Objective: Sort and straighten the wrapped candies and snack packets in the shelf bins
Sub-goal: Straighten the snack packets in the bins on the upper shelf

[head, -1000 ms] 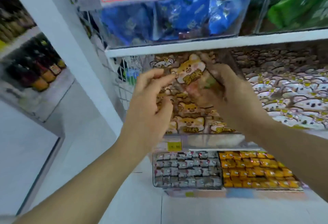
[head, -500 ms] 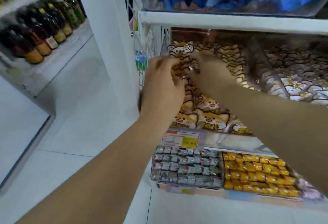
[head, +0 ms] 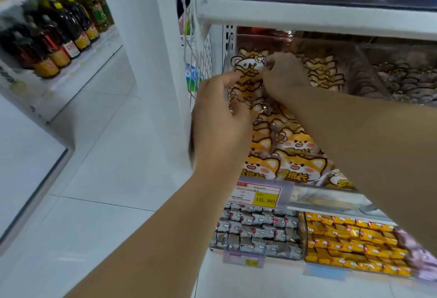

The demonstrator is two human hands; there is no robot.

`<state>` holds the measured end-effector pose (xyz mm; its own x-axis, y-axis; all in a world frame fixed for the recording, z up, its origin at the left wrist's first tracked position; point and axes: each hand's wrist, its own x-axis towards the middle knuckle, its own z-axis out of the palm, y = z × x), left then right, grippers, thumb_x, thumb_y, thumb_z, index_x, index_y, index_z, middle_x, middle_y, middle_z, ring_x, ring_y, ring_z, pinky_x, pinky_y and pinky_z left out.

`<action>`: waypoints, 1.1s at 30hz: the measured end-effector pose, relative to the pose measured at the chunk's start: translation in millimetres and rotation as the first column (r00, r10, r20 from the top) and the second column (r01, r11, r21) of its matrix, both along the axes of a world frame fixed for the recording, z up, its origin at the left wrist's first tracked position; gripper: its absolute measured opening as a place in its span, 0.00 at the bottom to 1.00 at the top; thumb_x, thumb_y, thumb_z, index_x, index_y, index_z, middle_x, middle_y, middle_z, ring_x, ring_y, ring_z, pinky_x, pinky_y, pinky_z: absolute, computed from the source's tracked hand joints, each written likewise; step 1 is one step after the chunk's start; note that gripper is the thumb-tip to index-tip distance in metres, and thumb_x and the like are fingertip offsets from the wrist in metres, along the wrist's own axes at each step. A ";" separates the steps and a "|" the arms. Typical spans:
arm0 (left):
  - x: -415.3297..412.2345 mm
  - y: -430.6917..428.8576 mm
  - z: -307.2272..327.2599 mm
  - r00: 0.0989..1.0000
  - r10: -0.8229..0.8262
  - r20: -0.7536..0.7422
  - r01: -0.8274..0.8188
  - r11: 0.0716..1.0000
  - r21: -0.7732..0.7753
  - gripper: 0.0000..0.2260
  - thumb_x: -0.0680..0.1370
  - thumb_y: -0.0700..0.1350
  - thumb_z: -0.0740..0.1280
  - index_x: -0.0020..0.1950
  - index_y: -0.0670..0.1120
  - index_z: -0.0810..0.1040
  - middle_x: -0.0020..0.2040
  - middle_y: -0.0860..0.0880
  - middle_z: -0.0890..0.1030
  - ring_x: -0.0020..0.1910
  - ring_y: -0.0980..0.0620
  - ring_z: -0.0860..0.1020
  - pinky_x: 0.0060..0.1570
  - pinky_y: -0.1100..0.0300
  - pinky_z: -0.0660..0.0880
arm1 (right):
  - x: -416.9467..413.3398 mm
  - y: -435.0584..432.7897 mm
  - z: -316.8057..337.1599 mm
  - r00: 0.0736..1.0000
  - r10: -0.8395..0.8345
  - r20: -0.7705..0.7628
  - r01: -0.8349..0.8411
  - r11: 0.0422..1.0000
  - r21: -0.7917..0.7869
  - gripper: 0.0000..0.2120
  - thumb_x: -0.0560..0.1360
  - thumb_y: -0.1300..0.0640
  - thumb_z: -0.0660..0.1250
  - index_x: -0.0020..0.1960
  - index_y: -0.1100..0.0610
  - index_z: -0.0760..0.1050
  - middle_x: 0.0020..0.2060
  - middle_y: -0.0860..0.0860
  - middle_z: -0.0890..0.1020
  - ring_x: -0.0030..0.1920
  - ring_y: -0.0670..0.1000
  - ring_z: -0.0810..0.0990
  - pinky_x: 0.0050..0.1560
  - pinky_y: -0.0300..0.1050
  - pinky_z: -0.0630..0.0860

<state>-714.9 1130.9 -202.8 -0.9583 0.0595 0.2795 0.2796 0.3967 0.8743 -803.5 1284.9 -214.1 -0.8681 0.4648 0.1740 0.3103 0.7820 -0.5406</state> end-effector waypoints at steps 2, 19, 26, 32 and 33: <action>0.3 0.5 -0.9 1.000 0.003 -0.004 -0.003 1.000 0.008 0.16 0.78 0.39 0.60 0.62 0.55 0.72 0.61 0.61 0.73 0.59 0.67 0.69 0.48 0.81 0.63 | -3.0 0.8 3.6 0.999 -0.036 -0.005 0.036 0.999 -0.025 0.12 0.77 0.55 0.63 0.57 0.57 0.78 0.55 0.55 0.80 0.57 0.56 0.77 0.57 0.45 0.72; 0.4 2.9 -3.4 0.998 0.028 -0.060 -0.036 0.991 -0.127 0.16 0.77 0.39 0.61 0.61 0.53 0.74 0.62 0.57 0.72 0.48 0.72 0.62 0.42 0.85 0.60 | 36.0 -7.8 25.7 0.957 0.015 -0.289 -0.053 0.991 -0.123 0.05 0.80 0.58 0.57 0.47 0.54 0.70 0.41 0.45 0.74 0.41 0.42 0.71 0.39 0.27 0.60; 5.2 2.2 -2.4 0.993 0.023 -0.119 -0.048 0.975 -0.217 0.17 0.76 0.40 0.63 0.64 0.51 0.70 0.61 0.54 0.72 0.51 0.64 0.68 0.48 0.65 0.65 | 107.6 -7.4 27.5 0.902 0.310 -0.299 -0.353 0.930 -0.099 0.04 0.79 0.63 0.59 0.50 0.55 0.69 0.44 0.46 0.77 0.40 0.40 0.75 0.35 0.27 0.68; 9.1 4.3 3.6 0.974 -0.064 -0.215 -0.022 0.926 -0.376 0.26 0.74 0.43 0.68 0.70 0.47 0.66 0.66 0.47 0.70 0.64 0.48 0.70 0.66 0.48 0.65 | 150.8 15.6 41.4 0.909 0.248 -0.336 -0.338 0.910 -0.240 0.08 0.79 0.60 0.60 0.46 0.47 0.69 0.40 0.47 0.80 0.39 0.50 0.77 0.38 0.41 0.72; 11.2 6.3 5.4 0.963 -0.094 -0.252 -0.030 0.894 -0.446 0.25 0.73 0.45 0.68 0.70 0.47 0.66 0.66 0.47 0.70 0.65 0.46 0.69 0.67 0.43 0.63 | 158.3 18.7 44.4 0.905 0.264 -0.332 -0.350 0.907 -0.234 0.11 0.78 0.61 0.61 0.44 0.46 0.68 0.41 0.48 0.80 0.39 0.50 0.77 0.40 0.44 0.72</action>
<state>-703.8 1137.2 -197.4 -0.8499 0.2655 0.4551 0.4915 0.7110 0.5030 -645.2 1303.6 -169.6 -0.9072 0.2495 0.3388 -0.1226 0.6137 -0.7800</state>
